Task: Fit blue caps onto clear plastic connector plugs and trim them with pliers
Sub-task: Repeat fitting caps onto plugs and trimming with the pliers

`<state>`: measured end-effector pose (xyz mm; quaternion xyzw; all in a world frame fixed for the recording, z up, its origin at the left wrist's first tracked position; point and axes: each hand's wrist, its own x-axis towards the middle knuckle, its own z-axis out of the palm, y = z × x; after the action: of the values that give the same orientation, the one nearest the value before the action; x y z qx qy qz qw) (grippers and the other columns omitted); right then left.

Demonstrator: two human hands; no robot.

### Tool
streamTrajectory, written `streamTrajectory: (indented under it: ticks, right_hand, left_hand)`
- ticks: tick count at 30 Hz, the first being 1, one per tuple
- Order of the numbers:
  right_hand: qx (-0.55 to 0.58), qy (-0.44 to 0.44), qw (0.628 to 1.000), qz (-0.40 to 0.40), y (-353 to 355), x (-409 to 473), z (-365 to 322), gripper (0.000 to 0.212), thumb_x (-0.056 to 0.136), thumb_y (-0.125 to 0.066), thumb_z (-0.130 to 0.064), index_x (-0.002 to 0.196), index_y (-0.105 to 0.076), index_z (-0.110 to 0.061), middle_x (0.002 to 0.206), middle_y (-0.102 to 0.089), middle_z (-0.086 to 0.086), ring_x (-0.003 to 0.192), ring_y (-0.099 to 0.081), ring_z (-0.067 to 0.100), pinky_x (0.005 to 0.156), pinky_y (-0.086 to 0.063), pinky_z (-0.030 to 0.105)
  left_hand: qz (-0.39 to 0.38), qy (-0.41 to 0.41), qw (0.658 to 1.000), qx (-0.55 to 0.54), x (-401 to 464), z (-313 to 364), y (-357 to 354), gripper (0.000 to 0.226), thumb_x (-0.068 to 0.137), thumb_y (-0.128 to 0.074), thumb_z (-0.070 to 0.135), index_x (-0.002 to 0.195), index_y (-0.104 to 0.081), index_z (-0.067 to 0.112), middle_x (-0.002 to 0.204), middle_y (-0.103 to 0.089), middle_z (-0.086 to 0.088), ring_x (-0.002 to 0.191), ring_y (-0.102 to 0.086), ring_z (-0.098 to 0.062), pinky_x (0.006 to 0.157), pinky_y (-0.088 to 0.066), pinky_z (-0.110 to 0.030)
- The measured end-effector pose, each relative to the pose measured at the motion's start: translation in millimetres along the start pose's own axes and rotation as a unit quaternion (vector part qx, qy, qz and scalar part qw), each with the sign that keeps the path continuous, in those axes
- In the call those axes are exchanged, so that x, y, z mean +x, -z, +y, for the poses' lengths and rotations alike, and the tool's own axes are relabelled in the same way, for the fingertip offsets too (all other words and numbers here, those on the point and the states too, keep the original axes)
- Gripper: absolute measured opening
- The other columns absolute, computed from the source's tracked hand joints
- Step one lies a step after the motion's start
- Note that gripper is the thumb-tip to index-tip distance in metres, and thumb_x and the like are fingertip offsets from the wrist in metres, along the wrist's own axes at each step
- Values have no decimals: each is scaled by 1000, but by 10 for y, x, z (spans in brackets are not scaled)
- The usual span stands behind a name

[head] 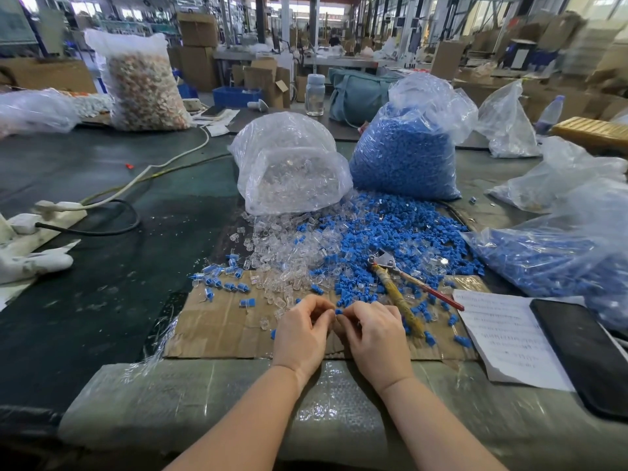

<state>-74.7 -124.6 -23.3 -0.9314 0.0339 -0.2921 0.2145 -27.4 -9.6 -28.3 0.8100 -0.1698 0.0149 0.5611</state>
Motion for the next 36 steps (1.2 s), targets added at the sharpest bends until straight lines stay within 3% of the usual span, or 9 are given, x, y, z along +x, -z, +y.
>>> streamTrajectory:
  ticks: [5,11,15,23,28,32,36]
  right_hand:
    - [14,8,1000,2,2,-13,4,12,79,-74,-21,84,-65,-16,75,-64,-5,70,-58,16,68,-40,30]
    - [36,29,999,-26,34,-8,11,23,78,-72,-11,100,-69,-16,83,-62,-2,79,-58,20,71,-46,34]
    - [48,29,998,-24,47,0,15,20,78,-73,-12,97,-71,-14,80,-62,0,77,-58,23,70,-50,39]
    - [39,34,999,-1,22,1,24,13,78,-73,-14,91,-71,-12,79,-62,0,75,-58,21,67,-51,37]
    - [43,37,998,9,36,7,1,20,81,-59,-26,87,-71,-12,78,-62,0,73,-59,22,66,-52,36]
    - [38,35,999,-1,19,-6,26,12,78,-72,-14,89,-71,-11,80,-62,1,75,-58,23,67,-52,39]
    - [32,23,999,8,14,3,29,24,75,-76,-12,98,-70,-10,86,-63,1,82,-59,21,76,-50,36]
  left_hand:
    - [17,-2,1000,-7,-4,13,13,32,89,-59,10,77,-53,39,75,-62,14,73,-59,8,65,-45,-5]
    - [7,-6,1000,2,-8,20,19,29,90,-59,12,78,-55,38,76,-64,13,72,-60,3,67,-47,-7]
    - [5,-6,1000,7,-15,31,27,29,90,-58,11,78,-55,38,77,-64,13,74,-61,1,67,-45,-6]
    - [3,-1,1000,13,-15,47,27,25,90,-59,12,79,-56,34,75,-62,14,72,-59,1,66,-45,-7]
    - [10,-1,1000,2,-4,52,17,15,86,-63,12,81,-61,25,75,-64,12,70,-58,4,64,-43,-4]
    - [11,7,1000,-2,-11,47,20,19,85,-65,11,79,-59,28,75,-63,12,69,-58,4,64,-43,-3]
    - [18,13,1000,-2,-11,52,13,26,84,-66,11,75,-56,33,73,-62,13,68,-58,5,63,-43,-5]
